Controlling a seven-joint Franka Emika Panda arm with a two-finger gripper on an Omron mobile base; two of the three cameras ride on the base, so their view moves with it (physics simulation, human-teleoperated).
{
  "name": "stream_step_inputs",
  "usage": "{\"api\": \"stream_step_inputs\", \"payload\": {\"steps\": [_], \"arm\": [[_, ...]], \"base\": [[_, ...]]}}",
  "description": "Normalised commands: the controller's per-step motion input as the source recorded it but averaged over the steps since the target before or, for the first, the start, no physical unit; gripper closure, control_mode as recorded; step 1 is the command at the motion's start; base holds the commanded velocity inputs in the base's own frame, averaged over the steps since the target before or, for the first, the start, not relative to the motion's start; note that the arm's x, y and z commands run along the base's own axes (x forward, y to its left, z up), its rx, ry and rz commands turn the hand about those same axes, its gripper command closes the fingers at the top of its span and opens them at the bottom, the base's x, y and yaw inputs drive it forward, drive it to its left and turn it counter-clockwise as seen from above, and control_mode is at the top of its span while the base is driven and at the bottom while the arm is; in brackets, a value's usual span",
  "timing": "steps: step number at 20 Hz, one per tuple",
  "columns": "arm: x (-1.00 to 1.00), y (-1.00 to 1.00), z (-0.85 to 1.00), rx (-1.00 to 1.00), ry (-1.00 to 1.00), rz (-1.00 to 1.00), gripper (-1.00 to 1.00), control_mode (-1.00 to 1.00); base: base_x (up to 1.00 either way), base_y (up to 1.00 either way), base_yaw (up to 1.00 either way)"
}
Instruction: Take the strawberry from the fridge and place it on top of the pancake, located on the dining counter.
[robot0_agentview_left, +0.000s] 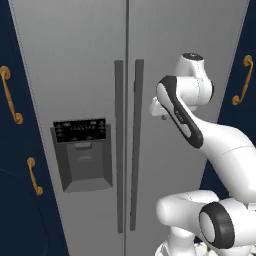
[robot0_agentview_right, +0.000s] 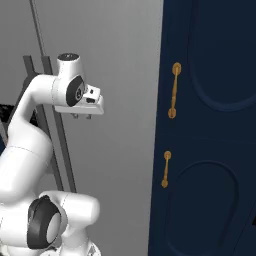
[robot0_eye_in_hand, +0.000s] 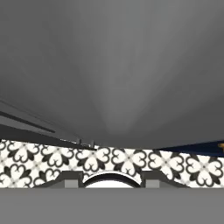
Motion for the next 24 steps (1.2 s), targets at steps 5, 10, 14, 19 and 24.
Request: {"api": "stream_step_inputs", "payload": {"steps": [5,10,14,19,24], "arm": [[0.00,0.00,0.00,0.00,0.00,0.00,-1.00,1.00],[0.00,0.00,0.00,0.00,0.00,0.00,-1.00,1.00],[0.00,0.00,0.00,0.00,0.00,0.00,-1.00,1.00],[0.00,0.00,0.00,0.00,0.00,0.00,-1.00,1.00],[0.00,0.00,0.00,0.00,0.00,0.00,-1.00,1.00]], "base": [[-0.09,0.00,0.00],[-0.78,0.18,0.00],[-0.47,0.80,0.00],[-0.08,0.54,0.00],[-0.65,-0.15,-0.01]]}}
